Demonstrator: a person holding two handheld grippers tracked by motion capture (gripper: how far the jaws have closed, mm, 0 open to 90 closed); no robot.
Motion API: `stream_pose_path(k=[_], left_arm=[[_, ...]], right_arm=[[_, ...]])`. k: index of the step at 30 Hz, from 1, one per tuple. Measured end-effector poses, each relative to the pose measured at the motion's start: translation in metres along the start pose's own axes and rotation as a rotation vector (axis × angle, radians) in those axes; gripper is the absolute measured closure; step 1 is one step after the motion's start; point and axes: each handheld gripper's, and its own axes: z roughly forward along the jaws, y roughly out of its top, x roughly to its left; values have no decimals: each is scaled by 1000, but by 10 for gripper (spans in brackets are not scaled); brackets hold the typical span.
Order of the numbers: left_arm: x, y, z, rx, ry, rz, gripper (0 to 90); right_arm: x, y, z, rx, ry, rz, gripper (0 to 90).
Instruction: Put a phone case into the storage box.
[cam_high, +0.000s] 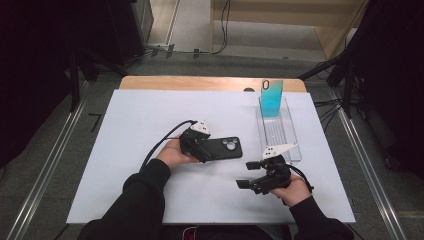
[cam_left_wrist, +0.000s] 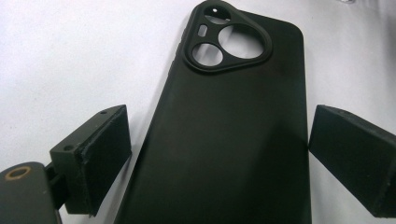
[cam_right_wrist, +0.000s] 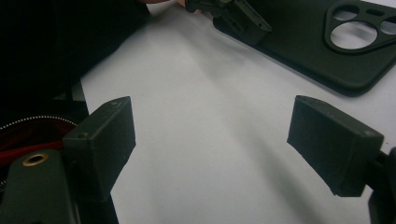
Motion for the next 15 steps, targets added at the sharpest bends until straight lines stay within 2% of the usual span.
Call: stream_pose_path(k=[4,12,15], left_arm=[[-2,0,1,6,5,11,63],[-6,1,2,33,38,67,58],[-7,1,3,36,41,71,58]], right_arm=[[0,0,0,2,0,0,134],[0,0,0,3,1,3,134],[0,0,0,4,1,3,134]])
